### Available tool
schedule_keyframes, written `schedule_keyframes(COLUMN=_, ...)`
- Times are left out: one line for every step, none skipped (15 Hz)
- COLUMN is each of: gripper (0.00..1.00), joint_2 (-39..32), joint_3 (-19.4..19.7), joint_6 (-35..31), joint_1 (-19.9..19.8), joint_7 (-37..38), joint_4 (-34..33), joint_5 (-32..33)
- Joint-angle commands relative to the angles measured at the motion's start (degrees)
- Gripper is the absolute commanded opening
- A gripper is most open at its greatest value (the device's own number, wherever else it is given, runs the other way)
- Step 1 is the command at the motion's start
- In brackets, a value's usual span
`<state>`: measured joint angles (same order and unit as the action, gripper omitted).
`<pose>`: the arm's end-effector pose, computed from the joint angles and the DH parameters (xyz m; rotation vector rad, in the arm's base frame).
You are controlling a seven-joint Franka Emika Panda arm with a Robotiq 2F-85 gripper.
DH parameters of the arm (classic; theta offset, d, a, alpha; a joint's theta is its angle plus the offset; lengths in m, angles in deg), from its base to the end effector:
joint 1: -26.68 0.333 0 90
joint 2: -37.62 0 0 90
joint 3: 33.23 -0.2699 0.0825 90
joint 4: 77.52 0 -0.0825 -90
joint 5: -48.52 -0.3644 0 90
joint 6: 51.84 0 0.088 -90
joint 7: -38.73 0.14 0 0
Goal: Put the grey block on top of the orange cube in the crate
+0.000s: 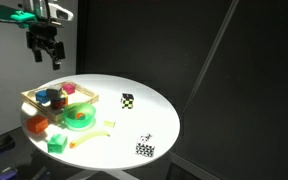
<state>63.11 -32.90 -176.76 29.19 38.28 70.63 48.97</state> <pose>0.4028 0.0150 0.3485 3.1365 0.0797 0.0620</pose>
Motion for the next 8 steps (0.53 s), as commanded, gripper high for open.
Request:
schedule_keyframes(gripper=1.0, joint_2=4.65, joint_3=0.11, joint_6=2.09, joint_1=-0.78, joint_7=-0.15, joint_4=1.34, joint_5=-0.65)
schedule_keyframes(gripper=1.0, joint_2=4.79, joint_3=0.03, joint_6=2.94, joint_1=-0.97, joint_7=0.34, joint_4=0.99, joint_5=-0.59)
schedule_keyframes(gripper=1.0, joint_2=2.53, joint_3=-0.37, joint_6=1.38, joint_1=-0.66, joint_7=-0.04, joint_4=0.38, joint_5=-0.23)
schedule_keyframes(gripper=1.0, joint_2=2.93, joint_3=-0.37, joint_6=1.56, joint_1=-0.7, joint_7=-0.02, joint_4=0.39, joint_5=-0.22)
schedule_keyframes(gripper=1.0, joint_2=2.88, joint_3=-0.4, joint_6=1.56, joint_1=-0.69, joint_7=-0.02, joint_4=0.4, joint_5=-0.22)
schedule_keyframes(gripper=1.0, joint_2=2.71, joint_3=-0.42, joint_6=1.54, joint_1=-0.69, joint_7=-0.02, joint_4=0.41, joint_5=-0.22)
schedule_keyframes(gripper=1.0, joint_2=2.5, joint_3=-0.46, joint_6=1.53, joint_1=-0.68, joint_7=-0.01, joint_4=0.41, joint_5=-0.21)
schedule_keyframes(gripper=1.0, joint_2=2.42, joint_3=-0.47, joint_6=1.53, joint_1=-0.68, joint_7=-0.01, joint_4=0.41, joint_5=-0.21)
